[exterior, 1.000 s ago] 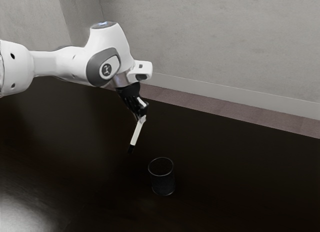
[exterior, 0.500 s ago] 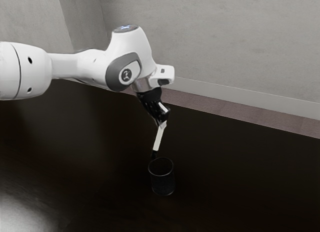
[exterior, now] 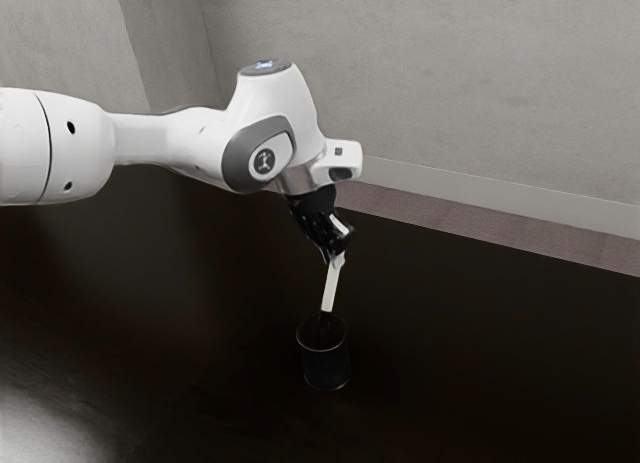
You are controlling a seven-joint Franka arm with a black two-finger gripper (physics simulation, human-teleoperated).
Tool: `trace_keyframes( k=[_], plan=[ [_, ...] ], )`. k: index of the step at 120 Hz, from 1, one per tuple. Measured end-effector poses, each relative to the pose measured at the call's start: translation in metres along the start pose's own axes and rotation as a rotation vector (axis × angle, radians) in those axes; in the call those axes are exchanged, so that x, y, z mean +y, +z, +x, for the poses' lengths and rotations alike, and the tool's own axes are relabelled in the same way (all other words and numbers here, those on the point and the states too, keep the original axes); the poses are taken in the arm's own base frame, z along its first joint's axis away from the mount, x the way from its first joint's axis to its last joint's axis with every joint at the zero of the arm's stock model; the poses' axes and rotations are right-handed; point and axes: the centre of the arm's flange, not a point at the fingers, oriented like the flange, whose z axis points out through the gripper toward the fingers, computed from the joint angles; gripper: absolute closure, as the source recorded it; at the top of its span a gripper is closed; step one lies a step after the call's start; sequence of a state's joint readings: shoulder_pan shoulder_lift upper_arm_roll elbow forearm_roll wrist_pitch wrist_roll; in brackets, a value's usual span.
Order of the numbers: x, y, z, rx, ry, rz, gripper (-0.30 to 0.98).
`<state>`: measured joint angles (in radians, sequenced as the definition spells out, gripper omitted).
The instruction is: Put the marker into the pen holder.
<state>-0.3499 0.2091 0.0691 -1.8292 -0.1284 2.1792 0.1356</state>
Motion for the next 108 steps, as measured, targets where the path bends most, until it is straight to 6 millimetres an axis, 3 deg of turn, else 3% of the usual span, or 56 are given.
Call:
trace_keyframes(
  k=[62,88,93,96,103,108],
  plan=[
    [0.009,0.020,-0.017,-0.050,-0.026,-0.012,0.70],
    [0.009,0.015,-0.017,-0.044,-0.021,-0.021,0.28],
    [0.002,-0.017,-0.017,-0.018,-0.027,-0.013,0.23],
    [-0.011,-0.054,-0.013,0.016,-0.039,0.007,0.20],
    [-0.056,-0.164,-0.007,0.108,-0.083,0.094,0.16],
    [-0.094,-0.206,-0.018,0.112,-0.140,0.150,0.13]
  ],
)
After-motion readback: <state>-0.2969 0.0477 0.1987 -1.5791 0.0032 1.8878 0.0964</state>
